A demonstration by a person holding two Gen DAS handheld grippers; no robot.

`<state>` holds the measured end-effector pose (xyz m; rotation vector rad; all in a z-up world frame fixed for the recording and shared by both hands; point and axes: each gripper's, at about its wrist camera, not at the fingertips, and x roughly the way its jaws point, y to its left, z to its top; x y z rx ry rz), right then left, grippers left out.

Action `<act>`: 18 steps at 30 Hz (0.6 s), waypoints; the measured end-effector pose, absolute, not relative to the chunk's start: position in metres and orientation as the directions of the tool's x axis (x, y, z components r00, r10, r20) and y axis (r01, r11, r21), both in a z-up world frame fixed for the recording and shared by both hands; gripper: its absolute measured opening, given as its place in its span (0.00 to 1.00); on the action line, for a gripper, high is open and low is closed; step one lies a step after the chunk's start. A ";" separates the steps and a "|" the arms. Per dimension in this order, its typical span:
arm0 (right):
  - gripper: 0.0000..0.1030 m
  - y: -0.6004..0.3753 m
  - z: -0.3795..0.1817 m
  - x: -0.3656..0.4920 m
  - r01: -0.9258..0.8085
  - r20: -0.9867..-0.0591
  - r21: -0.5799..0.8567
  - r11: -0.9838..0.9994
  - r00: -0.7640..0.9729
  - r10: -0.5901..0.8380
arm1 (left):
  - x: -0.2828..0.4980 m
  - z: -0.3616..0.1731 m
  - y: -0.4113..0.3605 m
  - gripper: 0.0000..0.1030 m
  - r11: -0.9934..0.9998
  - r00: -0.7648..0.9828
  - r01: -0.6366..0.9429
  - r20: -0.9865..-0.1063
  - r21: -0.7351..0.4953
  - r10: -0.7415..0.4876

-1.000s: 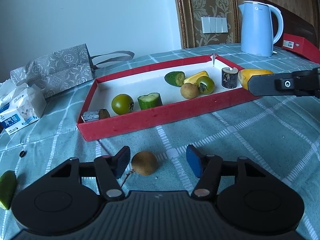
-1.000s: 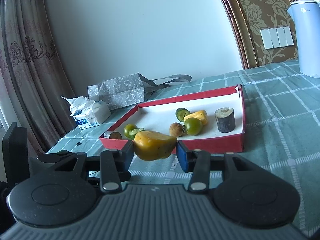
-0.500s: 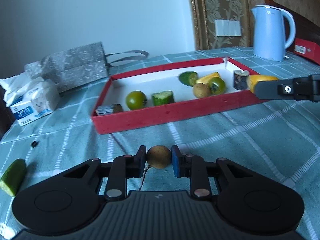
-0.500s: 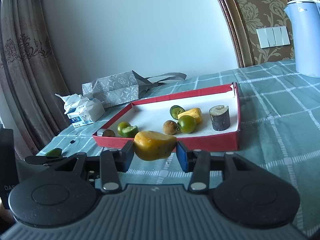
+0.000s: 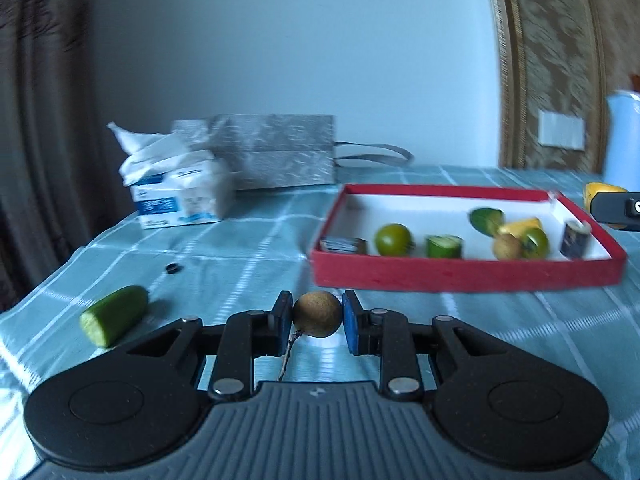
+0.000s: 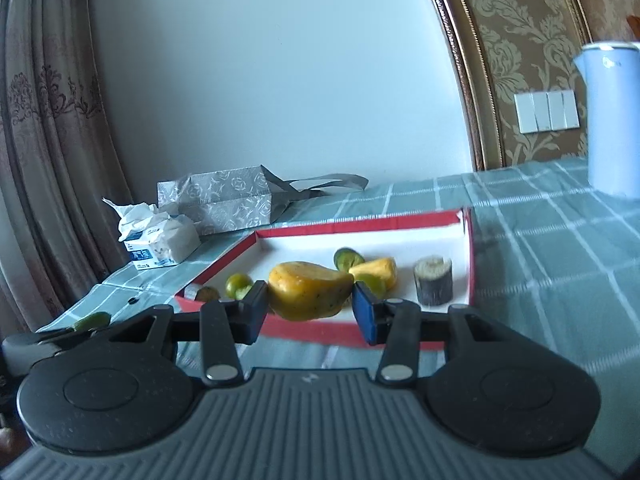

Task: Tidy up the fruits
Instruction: 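Lower the yellow chunk into the tray and open the right tool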

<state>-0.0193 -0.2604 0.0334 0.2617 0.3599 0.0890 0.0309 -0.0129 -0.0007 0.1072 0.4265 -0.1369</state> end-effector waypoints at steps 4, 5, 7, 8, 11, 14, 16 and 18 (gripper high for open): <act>0.42 -0.258 0.046 0.008 -0.031 -0.344 0.221 0.975 0.933 0.108 | 0.036 -0.001 -0.007 0.25 0.990 0.898 0.130 -0.430 0.048 -0.097; 0.42 -0.257 0.049 0.015 -0.028 -0.348 0.207 0.978 0.932 0.100 | 0.037 -0.001 -0.005 0.25 0.991 0.895 0.126 -0.436 0.038 -0.096; 0.42 -0.256 0.052 0.032 -0.021 -0.362 0.195 0.981 0.928 0.091 | 0.038 -0.002 -0.001 0.25 0.993 0.892 0.113 -0.442 0.025 -0.091; 0.42 -0.256 0.052 0.041 -0.014 -0.373 0.199 0.980 0.923 0.089 | 0.038 -0.002 0.000 0.25 0.994 0.891 0.110 -0.444 0.020 -0.090; 0.42 -0.254 0.049 0.064 0.013 -0.404 0.180 0.984 0.912 0.062 | 0.039 -0.002 0.001 0.25 0.993 0.889 0.114 -0.448 0.011 -0.097; 0.42 -0.248 0.042 0.083 0.024 -0.434 0.159 0.987 0.900 0.048 | 0.040 -0.003 0.002 0.25 0.993 0.887 0.117 -0.450 0.004 -0.103; 0.42 -0.243 0.038 0.094 0.031 -0.444 0.132 0.991 0.895 0.031 | 0.041 -0.003 0.003 0.25 0.993 0.883 0.117 -0.456 -0.004 -0.106; 0.43 -0.239 0.034 0.103 0.039 -0.451 0.120 0.992 0.892 0.020 | 0.042 -0.003 0.004 0.25 0.993 0.883 0.115 -0.458 -0.012 -0.108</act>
